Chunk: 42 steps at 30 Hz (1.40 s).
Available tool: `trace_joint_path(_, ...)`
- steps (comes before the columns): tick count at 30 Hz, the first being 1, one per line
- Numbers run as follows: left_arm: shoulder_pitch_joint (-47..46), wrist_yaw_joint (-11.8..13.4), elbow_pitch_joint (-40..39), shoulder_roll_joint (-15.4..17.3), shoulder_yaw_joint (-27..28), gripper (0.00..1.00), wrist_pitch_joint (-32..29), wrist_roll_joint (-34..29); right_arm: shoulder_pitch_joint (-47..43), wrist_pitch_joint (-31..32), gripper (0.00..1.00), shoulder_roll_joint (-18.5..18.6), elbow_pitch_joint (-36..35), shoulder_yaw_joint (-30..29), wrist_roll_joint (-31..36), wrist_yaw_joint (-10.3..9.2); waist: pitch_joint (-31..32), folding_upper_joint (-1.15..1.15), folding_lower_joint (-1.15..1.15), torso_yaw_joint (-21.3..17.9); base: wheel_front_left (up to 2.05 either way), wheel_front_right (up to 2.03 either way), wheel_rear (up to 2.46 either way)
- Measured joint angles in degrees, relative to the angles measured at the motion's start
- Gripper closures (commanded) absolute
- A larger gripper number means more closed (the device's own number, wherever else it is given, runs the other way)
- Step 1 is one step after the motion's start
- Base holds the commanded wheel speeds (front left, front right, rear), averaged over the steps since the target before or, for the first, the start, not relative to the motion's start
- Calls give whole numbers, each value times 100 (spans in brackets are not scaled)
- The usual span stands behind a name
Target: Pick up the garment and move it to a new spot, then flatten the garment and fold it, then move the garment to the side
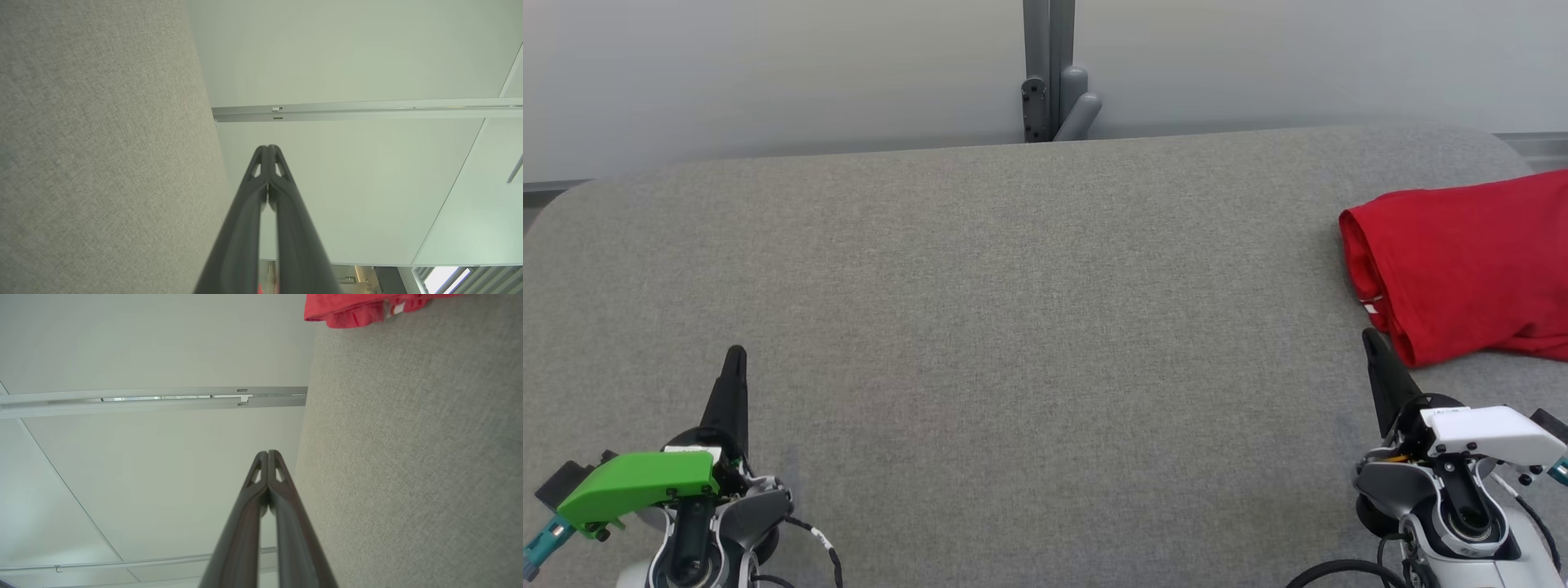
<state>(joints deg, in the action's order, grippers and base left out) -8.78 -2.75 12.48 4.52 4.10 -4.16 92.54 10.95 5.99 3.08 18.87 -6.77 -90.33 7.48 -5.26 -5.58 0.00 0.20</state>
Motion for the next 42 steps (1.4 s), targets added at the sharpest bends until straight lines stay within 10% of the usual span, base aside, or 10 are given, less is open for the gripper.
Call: trace_joint_path(42,-39,23,3,-8,63,100,-63,129,41,18,100,54,7,58,-229,0,-14,0,0,-23,0,0,0)
